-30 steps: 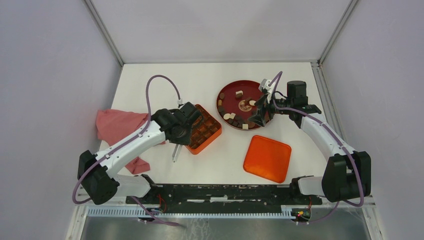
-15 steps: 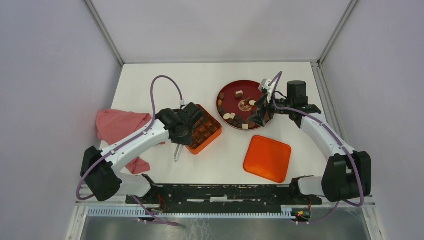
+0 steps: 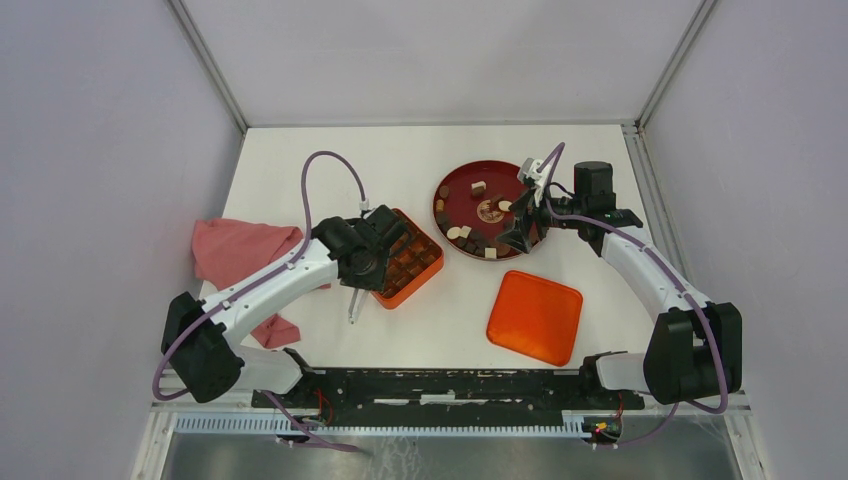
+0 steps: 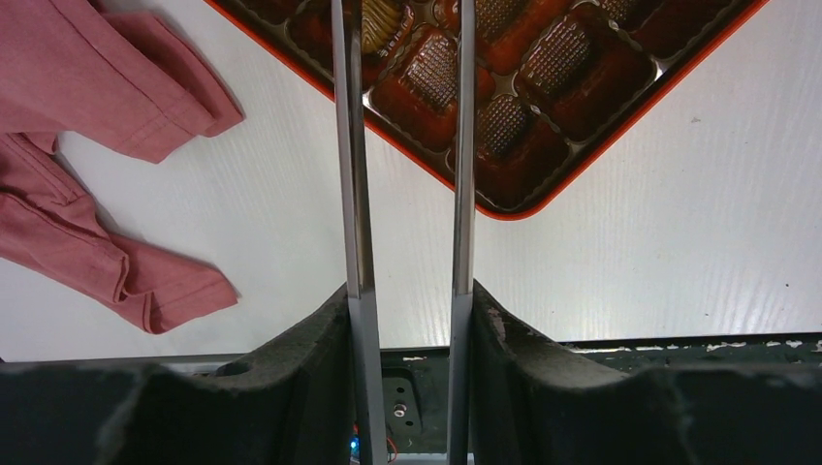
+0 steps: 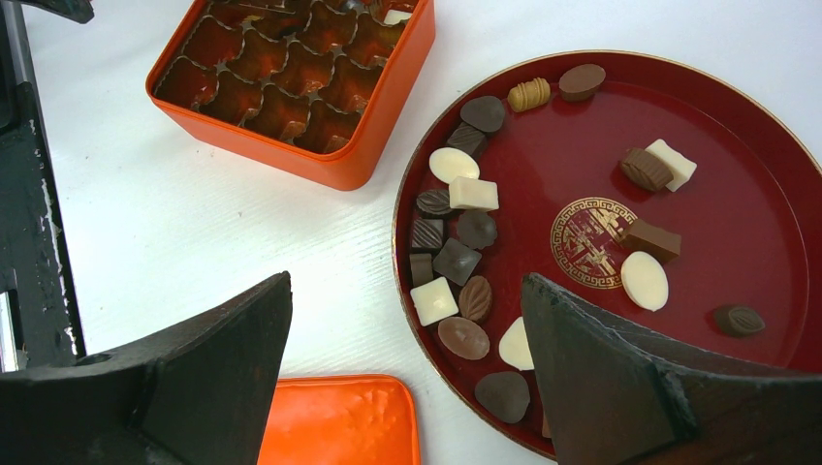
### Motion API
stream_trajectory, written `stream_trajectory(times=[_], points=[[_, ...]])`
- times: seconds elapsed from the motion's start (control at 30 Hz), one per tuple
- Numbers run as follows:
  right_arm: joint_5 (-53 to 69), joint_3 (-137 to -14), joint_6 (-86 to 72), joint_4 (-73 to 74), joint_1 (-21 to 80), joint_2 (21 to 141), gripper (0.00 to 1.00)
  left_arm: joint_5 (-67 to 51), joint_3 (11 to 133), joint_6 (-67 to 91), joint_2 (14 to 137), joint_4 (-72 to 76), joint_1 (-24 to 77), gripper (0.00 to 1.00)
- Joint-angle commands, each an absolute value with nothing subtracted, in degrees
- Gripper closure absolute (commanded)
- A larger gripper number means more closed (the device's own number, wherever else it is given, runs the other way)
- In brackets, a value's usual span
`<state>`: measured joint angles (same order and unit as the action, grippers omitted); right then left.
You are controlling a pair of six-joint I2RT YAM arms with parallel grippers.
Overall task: Pack the chocolate
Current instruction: Place the fake chocolate in the packing box.
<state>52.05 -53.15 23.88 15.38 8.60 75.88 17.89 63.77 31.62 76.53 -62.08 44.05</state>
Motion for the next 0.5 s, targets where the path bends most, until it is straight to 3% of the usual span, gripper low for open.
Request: stream_trajectory(times=[0.0,0.27,0.47], points=[[53.17,-55.11,24.26,14.45,8.50,75.77,0.07,19.07,65.94,31.59,75.92,-61.08,43.85,0.56],[53.09,-55.28,24.43,14.68,8.51,75.78,0.07,5.97,68.06,32.42,70.46,-49.85,43.89,0.62],[51.98,-55.03,25.46,14.81,8.47,74.67,0.07,-1.42,67.36,33.11,74.97,-33.18,43.90,0.64]])
